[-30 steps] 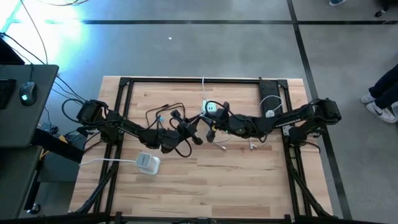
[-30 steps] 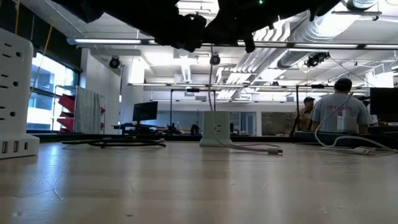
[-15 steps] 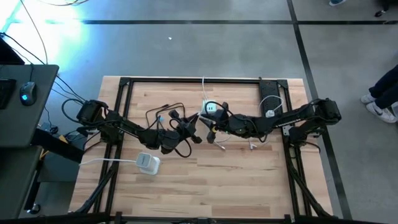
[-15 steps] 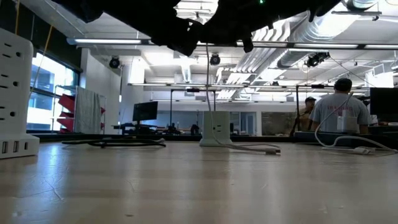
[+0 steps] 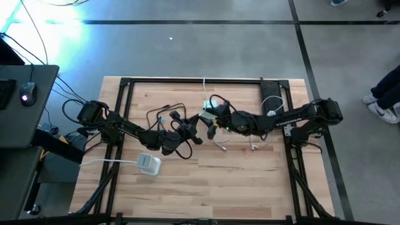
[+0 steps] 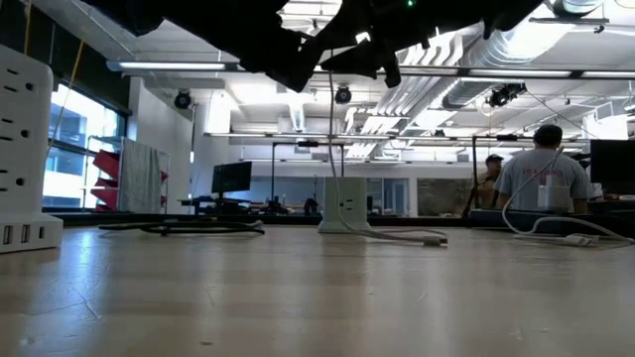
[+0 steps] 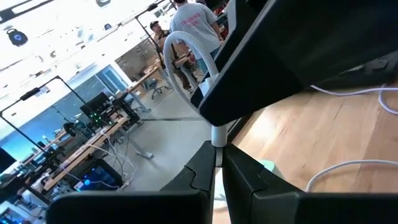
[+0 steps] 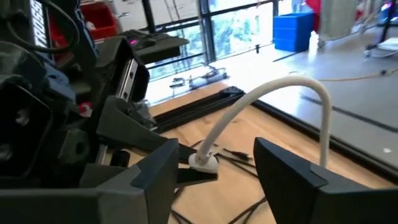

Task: Insert USB
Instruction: Insert the white charger cable into the light green outlet extension

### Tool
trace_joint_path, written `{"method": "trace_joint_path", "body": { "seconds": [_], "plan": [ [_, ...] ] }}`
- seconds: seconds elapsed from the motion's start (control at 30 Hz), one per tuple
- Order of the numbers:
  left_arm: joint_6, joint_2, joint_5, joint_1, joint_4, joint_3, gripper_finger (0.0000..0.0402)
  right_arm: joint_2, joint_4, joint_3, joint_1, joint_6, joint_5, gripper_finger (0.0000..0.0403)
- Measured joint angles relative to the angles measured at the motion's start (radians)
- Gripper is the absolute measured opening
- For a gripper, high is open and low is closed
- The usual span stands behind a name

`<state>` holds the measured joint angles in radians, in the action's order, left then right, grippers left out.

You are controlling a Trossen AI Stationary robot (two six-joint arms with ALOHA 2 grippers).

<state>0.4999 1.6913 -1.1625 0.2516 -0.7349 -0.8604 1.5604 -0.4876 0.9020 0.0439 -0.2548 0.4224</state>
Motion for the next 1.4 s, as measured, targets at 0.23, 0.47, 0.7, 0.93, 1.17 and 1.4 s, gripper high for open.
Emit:
{"method": "trace_joint_path", "body": {
  "seconds": [0.23, 0.47, 0.7, 0.93, 1.17, 1.4],
  "plan": [
    [0.002, 0.000, -0.001, 0.000, -0.002, 0.000, 0.0000, 0.013, 0.011, 0.000, -0.011, 0.015, -0.020, 0.0153],
    [0.002, 0.001, 0.006, 0.000, -0.004, 0.000, 0.0000, 0.014, -0.003, 0.000, -0.012, 0.028, -0.041, 0.0149],
    [-0.001, 0.002, 0.015, -0.001, -0.001, 0.001, 0.0000, 0.045, -0.037, 0.000, -0.012, 0.028, -0.041, 0.0146],
    [0.000, 0.002, 0.010, -0.001, -0.001, 0.001, 0.0000, 0.047, -0.056, 0.000, -0.011, 0.046, -0.028, 0.0103],
    [-0.001, 0.002, 0.000, -0.001, 0.003, 0.001, 0.0000, 0.047, -0.056, 0.000, -0.011, 0.050, -0.012, 0.0037],
    [0.000, 0.002, -0.011, -0.001, 0.004, 0.001, 0.0000, 0.047, -0.055, 0.000, -0.011, 0.049, -0.004, 0.0026]
  ]
}}
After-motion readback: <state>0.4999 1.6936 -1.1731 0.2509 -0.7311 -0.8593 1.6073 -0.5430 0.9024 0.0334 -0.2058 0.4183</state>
